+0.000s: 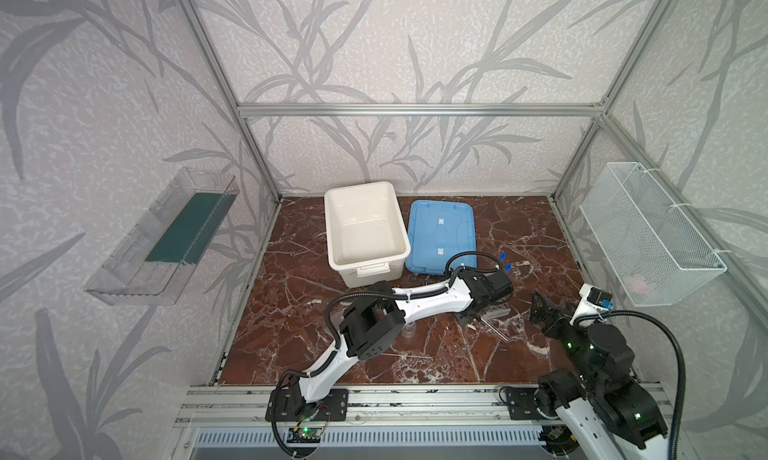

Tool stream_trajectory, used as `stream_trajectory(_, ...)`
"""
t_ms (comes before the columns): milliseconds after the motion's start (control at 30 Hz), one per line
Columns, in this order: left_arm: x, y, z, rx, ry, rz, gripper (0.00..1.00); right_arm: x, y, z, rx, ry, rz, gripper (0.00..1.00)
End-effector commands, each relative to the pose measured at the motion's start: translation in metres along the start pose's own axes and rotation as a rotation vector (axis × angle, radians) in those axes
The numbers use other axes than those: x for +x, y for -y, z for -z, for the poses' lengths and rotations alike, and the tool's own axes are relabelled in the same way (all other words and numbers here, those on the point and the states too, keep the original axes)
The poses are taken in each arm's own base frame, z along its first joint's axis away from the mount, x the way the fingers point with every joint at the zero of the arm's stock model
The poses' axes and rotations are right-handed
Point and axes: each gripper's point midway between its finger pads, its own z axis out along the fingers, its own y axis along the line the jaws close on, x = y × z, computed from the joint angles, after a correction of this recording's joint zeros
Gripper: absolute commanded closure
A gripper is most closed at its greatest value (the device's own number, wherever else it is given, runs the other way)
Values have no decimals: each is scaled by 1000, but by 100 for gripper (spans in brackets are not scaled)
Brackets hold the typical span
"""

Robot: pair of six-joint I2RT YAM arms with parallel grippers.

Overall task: Organize the chemistry lab equipment
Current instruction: 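Move the left gripper over the last blue-capped tube and lower onto it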

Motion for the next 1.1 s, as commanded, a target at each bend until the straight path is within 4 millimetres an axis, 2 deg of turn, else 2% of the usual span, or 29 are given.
stream_trajectory(0, -5, -11, -1, -67, 38, 36, 42, -1, 3, 1, 11, 16, 0, 2)
stream_trajectory(233, -6, -10, -8, -74, 54, 30, 44, -2, 1, 4, -13, 36, -10, 3)
stream_trajectory(400, -6, 0, -5, -30, 64, 27, 45, -1, 0, 3, -18, 34, -8, 3)
stream_trajectory(500, -3, 1, -10, -26, 47, 41, 45, -2, 0, 3, -18, 36, -7, 3)
stream_trajectory(633, -1, 3, -14, -33, 39, 32, 53, -2, -1, 3, -24, 38, -5, 3)
stream_trajectory(900, 0, 0, -22, -54, 40, 20, 53, -3, 0, 4, -22, 44, -7, 4)
stream_trajectory(1067, 0, -1, -23, -63, 40, 3, 59, -2, 0, 4, -21, 43, -6, 4)
